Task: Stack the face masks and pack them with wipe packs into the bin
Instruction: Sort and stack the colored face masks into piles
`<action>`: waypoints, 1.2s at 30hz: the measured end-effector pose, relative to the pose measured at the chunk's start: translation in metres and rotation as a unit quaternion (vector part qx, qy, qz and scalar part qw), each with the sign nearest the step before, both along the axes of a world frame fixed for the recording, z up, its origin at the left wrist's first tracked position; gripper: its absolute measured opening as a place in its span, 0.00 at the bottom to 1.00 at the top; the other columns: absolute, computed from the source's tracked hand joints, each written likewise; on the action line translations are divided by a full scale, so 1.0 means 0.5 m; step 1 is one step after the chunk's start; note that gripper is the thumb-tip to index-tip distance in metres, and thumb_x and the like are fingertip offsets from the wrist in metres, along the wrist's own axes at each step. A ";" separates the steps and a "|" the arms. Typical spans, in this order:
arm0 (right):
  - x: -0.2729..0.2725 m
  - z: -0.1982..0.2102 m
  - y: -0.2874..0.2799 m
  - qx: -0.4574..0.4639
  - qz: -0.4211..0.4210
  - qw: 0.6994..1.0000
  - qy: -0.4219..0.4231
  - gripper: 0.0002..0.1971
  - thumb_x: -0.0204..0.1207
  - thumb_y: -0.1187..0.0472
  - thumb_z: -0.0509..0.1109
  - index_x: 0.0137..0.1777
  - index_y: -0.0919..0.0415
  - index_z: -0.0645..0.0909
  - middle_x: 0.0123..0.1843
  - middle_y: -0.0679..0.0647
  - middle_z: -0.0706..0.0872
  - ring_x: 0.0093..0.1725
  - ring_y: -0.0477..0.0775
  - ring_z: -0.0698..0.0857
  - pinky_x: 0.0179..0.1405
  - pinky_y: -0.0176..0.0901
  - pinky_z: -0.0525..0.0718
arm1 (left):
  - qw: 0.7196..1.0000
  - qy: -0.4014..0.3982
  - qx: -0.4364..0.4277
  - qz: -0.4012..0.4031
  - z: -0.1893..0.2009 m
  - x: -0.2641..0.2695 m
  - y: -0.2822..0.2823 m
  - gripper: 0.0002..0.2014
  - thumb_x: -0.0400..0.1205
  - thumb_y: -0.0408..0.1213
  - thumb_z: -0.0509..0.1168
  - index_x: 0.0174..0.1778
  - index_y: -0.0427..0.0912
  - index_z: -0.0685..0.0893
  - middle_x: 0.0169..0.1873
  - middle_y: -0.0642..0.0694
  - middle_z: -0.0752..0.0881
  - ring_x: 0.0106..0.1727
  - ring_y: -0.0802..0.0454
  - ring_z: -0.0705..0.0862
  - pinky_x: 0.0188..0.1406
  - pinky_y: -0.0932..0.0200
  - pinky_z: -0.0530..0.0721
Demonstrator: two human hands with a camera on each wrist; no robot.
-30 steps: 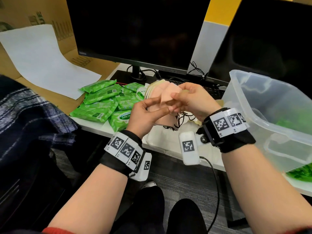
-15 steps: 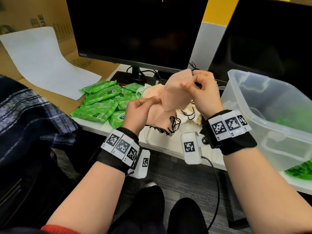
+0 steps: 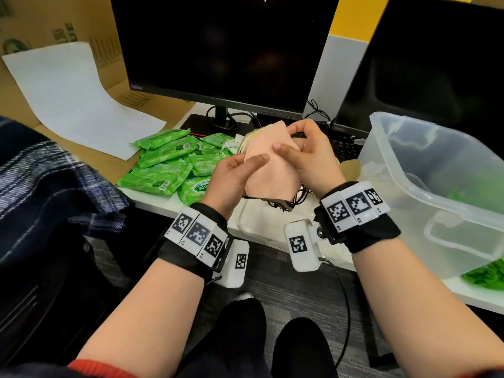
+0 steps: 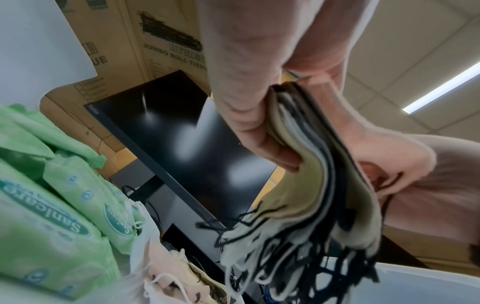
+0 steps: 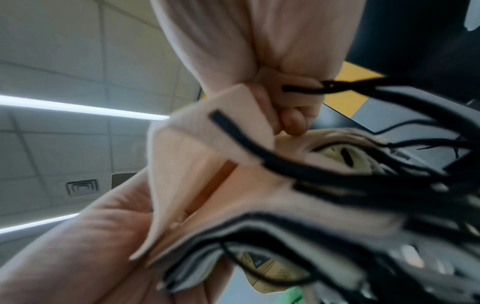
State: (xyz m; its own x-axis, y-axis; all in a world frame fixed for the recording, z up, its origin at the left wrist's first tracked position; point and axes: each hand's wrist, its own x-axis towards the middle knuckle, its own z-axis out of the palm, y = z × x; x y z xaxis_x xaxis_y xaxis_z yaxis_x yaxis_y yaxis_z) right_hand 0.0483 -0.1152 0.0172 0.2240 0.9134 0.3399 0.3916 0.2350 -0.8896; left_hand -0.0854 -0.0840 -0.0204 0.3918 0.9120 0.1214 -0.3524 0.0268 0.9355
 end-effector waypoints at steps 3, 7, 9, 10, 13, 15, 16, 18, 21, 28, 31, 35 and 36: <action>0.003 -0.006 0.006 0.002 -0.029 0.999 -0.032 0.14 0.71 0.60 0.74 0.44 0.47 0.69 0.25 0.49 0.79 0.29 0.53 0.77 0.30 0.42 0.73 | 1.000 0.012 0.019 0.002 -0.002 0.001 0.000 0.04 0.77 0.24 0.66 0.40 0.36 0.84 0.31 0.48 0.89 0.31 0.55 0.86 0.35 0.64 0.85; 0.001 -0.010 0.006 0.005 -0.076 0.995 -0.062 0.19 0.72 0.57 0.74 0.57 0.50 0.69 0.30 0.50 0.77 0.34 0.51 0.78 0.36 0.45 0.76 | 0.999 0.029 0.046 0.001 0.001 0.000 -0.002 0.11 0.78 0.20 0.61 0.49 0.37 0.82 0.37 0.48 0.88 0.35 0.57 0.86 0.40 0.62 0.85; 0.005 -0.012 0.007 -0.022 -0.095 0.992 -0.086 0.26 0.71 0.49 0.73 0.66 0.53 0.68 0.41 0.50 0.79 0.46 0.52 0.81 0.49 0.48 0.80 | 0.997 0.030 0.065 -0.011 0.009 -0.001 -0.007 0.18 0.78 0.16 0.57 0.59 0.38 0.78 0.45 0.48 0.85 0.42 0.58 0.85 0.46 0.63 0.83; 0.005 -0.009 0.005 -0.049 -0.096 0.989 -0.103 0.31 0.69 0.43 0.72 0.68 0.54 0.69 0.48 0.52 0.79 0.53 0.55 0.81 0.57 0.52 0.80 | 0.997 0.023 0.076 -0.018 0.014 -0.002 -0.007 0.22 0.78 0.15 0.56 0.63 0.41 0.75 0.49 0.48 0.84 0.47 0.58 0.83 0.49 0.64 0.83; 0.021 -0.008 -0.001 -0.123 -0.020 0.988 -0.088 0.35 0.62 0.35 0.72 0.64 0.55 0.76 0.60 0.56 0.82 0.60 0.56 0.82 0.61 0.54 0.81 | 0.991 0.008 0.124 -0.055 0.017 -0.007 0.000 0.33 0.76 0.13 0.57 0.71 0.51 0.67 0.59 0.53 0.80 0.58 0.56 0.81 0.59 0.61 0.81; 0.030 -0.010 -0.009 -0.130 0.035 0.991 -0.012 0.21 0.73 0.53 0.73 0.62 0.63 0.77 0.56 0.57 0.86 0.51 0.50 0.86 0.52 0.43 0.85 | 0.989 0.020 0.137 -0.044 0.018 -0.007 0.006 0.38 0.75 0.14 0.59 0.73 0.57 0.62 0.58 0.54 0.81 0.58 0.52 0.82 0.60 0.54 0.82; 0.030 -0.008 -0.015 -0.119 0.045 0.992 0.018 0.16 0.76 0.61 0.70 0.62 0.66 0.76 0.53 0.56 0.86 0.48 0.47 0.86 0.49 0.39 0.85 | 0.992 0.025 0.126 -0.013 0.018 -0.005 0.010 0.39 0.76 0.16 0.61 0.74 0.58 0.61 0.55 0.50 0.83 0.54 0.51 0.83 0.57 0.54 0.82; 0.030 -0.010 -0.017 -0.069 0.029 0.995 0.063 0.14 0.78 0.68 0.65 0.63 0.68 0.74 0.53 0.56 0.85 0.49 0.46 0.86 0.53 0.39 0.85 | 0.995 0.020 0.070 0.075 0.016 0.005 0.019 0.36 0.78 0.21 0.63 0.77 0.54 0.60 0.47 0.44 0.81 0.47 0.53 0.82 0.51 0.59 0.81; 0.020 -0.021 -0.003 0.001 -0.043 0.995 0.085 0.20 0.80 0.58 0.65 0.68 0.66 0.69 0.63 0.57 0.81 0.64 0.52 0.81 0.68 0.52 0.78 | 0.995 -0.023 -0.043 0.090 0.006 0.033 0.026 0.29 0.84 0.33 0.59 0.80 0.46 0.55 0.53 0.46 0.80 0.52 0.52 0.81 0.55 0.57 0.78; 0.037 -0.038 0.018 -0.056 -0.061 0.995 0.059 0.25 0.82 0.52 0.60 0.73 0.62 0.59 0.66 0.51 0.76 0.68 0.52 0.76 0.70 0.58 0.75 | 0.999 0.015 -0.025 0.025 0.008 0.089 0.044 0.18 0.86 0.35 0.54 0.72 0.39 0.66 0.60 0.44 0.82 0.59 0.49 0.83 0.49 0.59 0.85; 0.058 -0.034 0.031 -0.106 -0.069 0.990 0.068 0.31 0.78 0.64 0.65 0.76 0.62 0.53 0.67 0.55 0.77 0.66 0.54 0.78 0.68 0.58 0.77 | 0.998 0.028 0.000 0.049 0.021 0.112 0.058 0.17 0.84 0.26 0.54 0.70 0.34 0.67 0.51 0.46 0.80 0.48 0.56 0.81 0.37 0.72 0.82; 0.078 0.000 0.044 -0.086 -0.116 0.987 0.068 0.35 0.72 0.76 0.61 0.77 0.57 0.52 0.63 0.56 0.77 0.62 0.56 0.80 0.64 0.57 0.80 | 0.996 0.018 -0.048 0.067 0.047 0.135 0.088 0.14 0.80 0.20 0.56 0.59 0.38 0.73 0.49 0.40 0.83 0.48 0.44 0.82 0.43 0.53 0.83; 0.077 0.012 0.044 -0.075 -0.125 0.987 0.069 0.40 0.73 0.76 0.61 0.80 0.54 0.45 0.62 0.53 0.77 0.60 0.53 0.80 0.63 0.53 0.80 | 0.996 0.016 -0.056 0.070 0.058 0.139 0.093 0.13 0.80 0.20 0.57 0.56 0.40 0.74 0.48 0.39 0.83 0.47 0.45 0.83 0.44 0.53 0.83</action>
State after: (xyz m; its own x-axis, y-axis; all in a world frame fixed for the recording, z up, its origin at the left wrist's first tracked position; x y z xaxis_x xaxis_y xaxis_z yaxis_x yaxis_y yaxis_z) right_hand 0.0869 -0.0931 0.0230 0.4836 0.8613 0.1556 0.2933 0.0080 -0.9560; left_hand -0.0160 -0.0376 0.0085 0.2619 0.9651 0.0060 -0.3304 0.0838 0.9401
